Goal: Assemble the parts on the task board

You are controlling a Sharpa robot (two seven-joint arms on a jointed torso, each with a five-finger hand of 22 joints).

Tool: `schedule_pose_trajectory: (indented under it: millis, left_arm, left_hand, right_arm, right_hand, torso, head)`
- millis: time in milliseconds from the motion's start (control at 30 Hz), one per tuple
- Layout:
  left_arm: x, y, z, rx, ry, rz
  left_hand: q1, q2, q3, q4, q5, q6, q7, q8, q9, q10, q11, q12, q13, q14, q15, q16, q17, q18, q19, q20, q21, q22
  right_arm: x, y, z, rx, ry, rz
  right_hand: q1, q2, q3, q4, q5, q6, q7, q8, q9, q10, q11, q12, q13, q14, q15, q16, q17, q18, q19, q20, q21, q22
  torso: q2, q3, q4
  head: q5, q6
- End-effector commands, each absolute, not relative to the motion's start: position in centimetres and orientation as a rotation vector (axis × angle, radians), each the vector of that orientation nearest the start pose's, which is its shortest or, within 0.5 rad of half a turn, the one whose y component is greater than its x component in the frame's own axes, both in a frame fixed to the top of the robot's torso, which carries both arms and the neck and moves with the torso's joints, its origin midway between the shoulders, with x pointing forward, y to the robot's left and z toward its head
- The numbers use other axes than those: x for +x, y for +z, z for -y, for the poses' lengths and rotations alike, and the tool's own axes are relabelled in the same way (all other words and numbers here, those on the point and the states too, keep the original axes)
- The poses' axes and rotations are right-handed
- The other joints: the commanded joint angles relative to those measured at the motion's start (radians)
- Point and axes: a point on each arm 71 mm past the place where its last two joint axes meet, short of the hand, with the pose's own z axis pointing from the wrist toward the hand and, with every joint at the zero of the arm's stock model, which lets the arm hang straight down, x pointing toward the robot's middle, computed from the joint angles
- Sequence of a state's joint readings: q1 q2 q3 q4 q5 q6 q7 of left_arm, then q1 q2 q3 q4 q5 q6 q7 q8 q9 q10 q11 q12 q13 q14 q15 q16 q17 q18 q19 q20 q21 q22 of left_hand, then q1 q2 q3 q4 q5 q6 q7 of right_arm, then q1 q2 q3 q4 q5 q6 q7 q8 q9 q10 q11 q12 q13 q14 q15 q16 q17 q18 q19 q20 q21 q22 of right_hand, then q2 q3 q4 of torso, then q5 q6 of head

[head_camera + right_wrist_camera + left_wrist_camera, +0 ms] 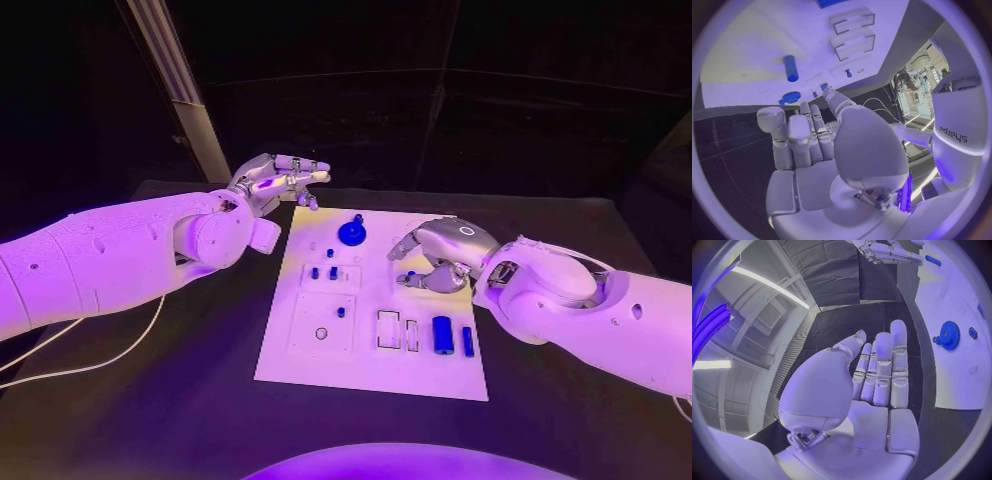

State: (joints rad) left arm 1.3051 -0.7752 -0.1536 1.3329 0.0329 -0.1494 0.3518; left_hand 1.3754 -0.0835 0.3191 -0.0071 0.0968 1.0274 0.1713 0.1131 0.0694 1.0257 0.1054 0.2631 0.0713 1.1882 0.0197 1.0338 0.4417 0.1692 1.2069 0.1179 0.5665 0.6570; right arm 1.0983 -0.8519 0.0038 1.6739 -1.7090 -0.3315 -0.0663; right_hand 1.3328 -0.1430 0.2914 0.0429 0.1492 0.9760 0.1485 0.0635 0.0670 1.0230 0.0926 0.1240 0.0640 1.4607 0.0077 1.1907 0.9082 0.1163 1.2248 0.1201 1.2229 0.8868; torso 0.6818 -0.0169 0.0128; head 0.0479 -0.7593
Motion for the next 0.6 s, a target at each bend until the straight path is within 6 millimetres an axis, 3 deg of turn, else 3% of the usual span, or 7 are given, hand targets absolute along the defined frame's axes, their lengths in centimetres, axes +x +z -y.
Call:
schedule_pose_trajectory:
  millis: [33,267,600]
  left_arm:
    - [52.6,-17.8,-22.6,-1.083,-1.548,-1.514]
    - [52.6,-17.8,-22.5,-1.083,-1.55,-1.518]
    - [52.7,-17.8,-22.7,-1.085,-1.546,-1.518]
  left_hand:
    - [0.003,0.0,0.007,0.0,-0.001,0.004,0.0,0.005,-0.001,-0.001,0.003,0.006,-0.001,-0.005,0.001,-0.006,-0.001,0.013,-0.005,0.0,-0.005,-0.002]
    - [0.003,0.0,0.007,0.0,-0.001,0.004,0.0,0.005,-0.001,-0.001,0.003,0.006,-0.001,-0.005,0.001,-0.006,-0.001,0.013,-0.005,0.0,-0.005,-0.002]
    - [0.003,0.0,0.008,0.0,-0.001,0.004,0.0,0.006,-0.001,-0.001,0.003,0.007,-0.002,-0.005,0.001,-0.006,-0.001,0.013,-0.005,0.0,-0.006,-0.002]
  right_arm:
    - [43.8,-19.7,16.0,-0.443,0.686,-1.628]
    - [44.1,-20.1,16.7,-0.492,0.606,-1.685]
    - [44.1,-20.7,16.6,-0.543,0.565,-1.755]
  right_hand:
    - [0.001,-0.009,-0.014,-0.001,0.006,-0.002,-0.008,0.0,-0.001,-0.013,-0.002,0.002,0.0,0.002,-0.01,0.001,0.0,0.017,0.001,-0.011,-0.005,-0.001]
    - [0.01,-0.007,-0.03,-0.004,0.005,-0.002,-0.013,0.001,0.0,-0.018,-0.005,0.005,0.001,0.003,-0.013,0.0,-0.001,0.017,0.002,-0.016,-0.007,-0.003]
    - [0.031,0.017,-0.049,-0.007,0.009,0.019,-0.015,0.005,0.002,0.021,-0.007,0.035,0.002,0.009,-0.009,0.01,0.012,0.013,0.015,-0.013,-0.002,0.009]
  torso:
    - [0.001,0.0002,0.0004]
    - [0.0,-0.0004,0.0013]
    - [0.001,0.0,0.0006]
  head:
    - [0.001,0.002]
    - [0.002,0.001]
    - [0.005,-0.002]
